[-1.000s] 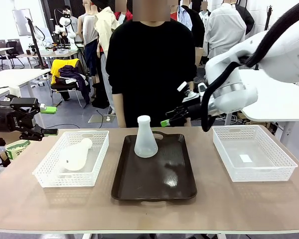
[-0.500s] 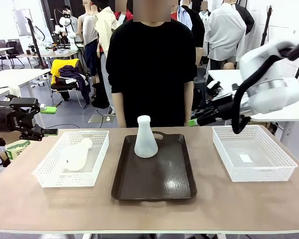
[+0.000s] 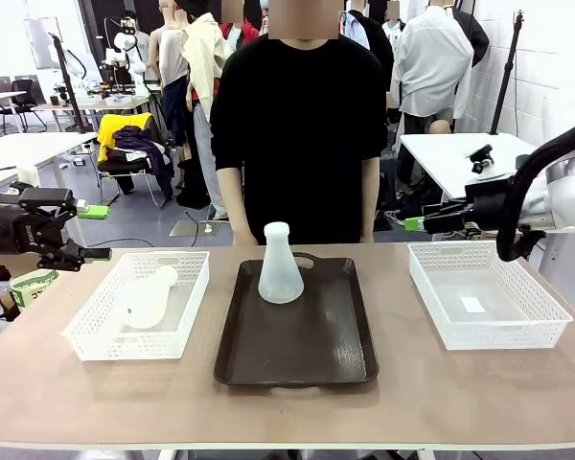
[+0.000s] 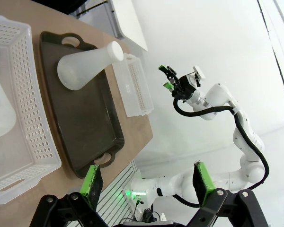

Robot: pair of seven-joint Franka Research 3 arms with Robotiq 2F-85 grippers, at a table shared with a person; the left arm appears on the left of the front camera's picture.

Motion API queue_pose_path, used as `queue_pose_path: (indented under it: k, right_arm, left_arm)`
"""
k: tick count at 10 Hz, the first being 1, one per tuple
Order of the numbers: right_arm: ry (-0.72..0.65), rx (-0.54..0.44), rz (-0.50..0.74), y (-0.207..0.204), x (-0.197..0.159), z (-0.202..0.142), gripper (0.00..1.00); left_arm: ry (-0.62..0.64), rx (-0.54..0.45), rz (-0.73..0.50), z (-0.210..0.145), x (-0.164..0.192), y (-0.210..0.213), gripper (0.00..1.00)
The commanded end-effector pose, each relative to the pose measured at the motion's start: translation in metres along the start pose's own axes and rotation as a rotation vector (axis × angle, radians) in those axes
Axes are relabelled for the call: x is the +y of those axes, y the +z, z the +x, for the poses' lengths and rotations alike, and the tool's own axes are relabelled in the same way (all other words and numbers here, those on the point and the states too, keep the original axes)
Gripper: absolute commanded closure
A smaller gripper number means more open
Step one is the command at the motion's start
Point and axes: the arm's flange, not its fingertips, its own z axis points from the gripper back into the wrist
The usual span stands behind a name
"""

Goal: Prepare the laboratory tools.
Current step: Pick up the Big flask that the person points to.

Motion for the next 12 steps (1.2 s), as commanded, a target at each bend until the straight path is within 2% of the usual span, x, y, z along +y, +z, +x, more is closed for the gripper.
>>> queue_pose_path:
  k: [1, 4, 5, 12]
  right_arm:
    - [0.002, -0.062, 0.004, 0.000, 0.003, -0.012, 0.00]
    - [0.003, -0.111, 0.061, -0.012, -0.005, -0.015, 0.00]
    - [-0.010, -0.034, 0.024, 0.000, 0.002, -0.007, 0.00]
    - [-0.010, -0.034, 0.024, 0.000, 0.002, -0.007, 0.00]
  left_arm:
    - [-0.017, -0.015, -0.025, 0.000, 0.001, -0.001, 0.00]
    - [-0.017, -0.015, -0.025, 0.000, 0.001, -0.001, 0.00]
    - [-0.017, -0.015, -0.025, 0.000, 0.001, -0.001, 0.00]
    - [-0.017, -0.015, -0.025, 0.000, 0.001, -0.001, 0.00]
